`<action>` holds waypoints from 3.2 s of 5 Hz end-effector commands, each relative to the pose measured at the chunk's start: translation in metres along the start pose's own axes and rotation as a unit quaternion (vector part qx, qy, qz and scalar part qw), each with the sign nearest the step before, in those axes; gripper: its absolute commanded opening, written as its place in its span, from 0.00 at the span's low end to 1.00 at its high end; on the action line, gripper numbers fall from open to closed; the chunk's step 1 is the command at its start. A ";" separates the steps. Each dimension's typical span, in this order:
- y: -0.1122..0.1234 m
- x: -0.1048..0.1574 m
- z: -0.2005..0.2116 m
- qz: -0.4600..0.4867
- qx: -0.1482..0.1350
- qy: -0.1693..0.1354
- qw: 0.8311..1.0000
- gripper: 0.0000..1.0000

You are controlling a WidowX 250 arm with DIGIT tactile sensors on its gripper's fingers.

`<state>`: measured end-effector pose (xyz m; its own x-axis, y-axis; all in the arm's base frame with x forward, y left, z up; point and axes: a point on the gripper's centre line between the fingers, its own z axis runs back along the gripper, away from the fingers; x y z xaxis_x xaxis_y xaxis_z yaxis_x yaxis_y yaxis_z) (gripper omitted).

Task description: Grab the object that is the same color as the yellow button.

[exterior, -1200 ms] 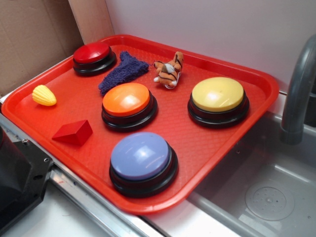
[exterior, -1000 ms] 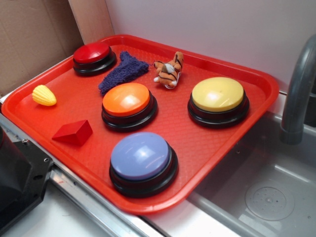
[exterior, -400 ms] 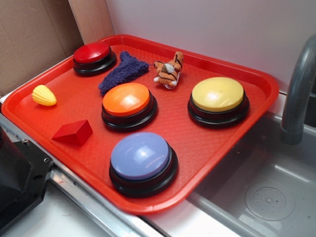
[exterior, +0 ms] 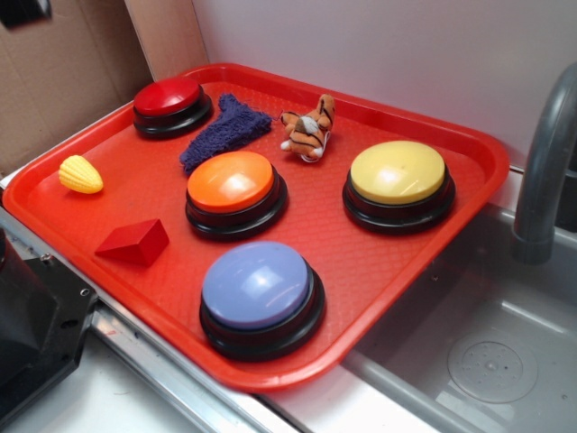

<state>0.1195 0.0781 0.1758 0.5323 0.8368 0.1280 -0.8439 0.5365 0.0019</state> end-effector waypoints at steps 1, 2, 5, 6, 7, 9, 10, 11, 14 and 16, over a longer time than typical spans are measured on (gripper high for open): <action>0.004 0.006 -0.051 0.110 -0.023 -0.001 0.994 1.00; 0.004 0.013 -0.082 0.117 -0.067 0.001 0.991 1.00; -0.006 0.019 -0.124 0.112 -0.110 0.000 0.988 1.00; -0.004 0.027 -0.128 0.117 -0.070 -0.008 0.991 1.00; -0.003 0.035 -0.133 0.116 0.012 -0.025 0.993 1.00; -0.009 0.045 -0.141 0.100 0.046 -0.039 0.993 1.00; -0.001 0.047 -0.146 0.097 0.035 -0.054 0.993 0.00; 0.004 0.040 -0.138 0.075 0.028 -0.068 0.994 0.00; -0.020 0.033 -0.114 -0.063 -0.007 -0.031 0.998 0.00; -0.091 -0.011 -0.007 -0.301 -0.068 -0.030 0.951 0.00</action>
<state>0.2011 0.0231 0.1494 0.9050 0.3970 0.1527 -0.3988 0.9168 -0.0203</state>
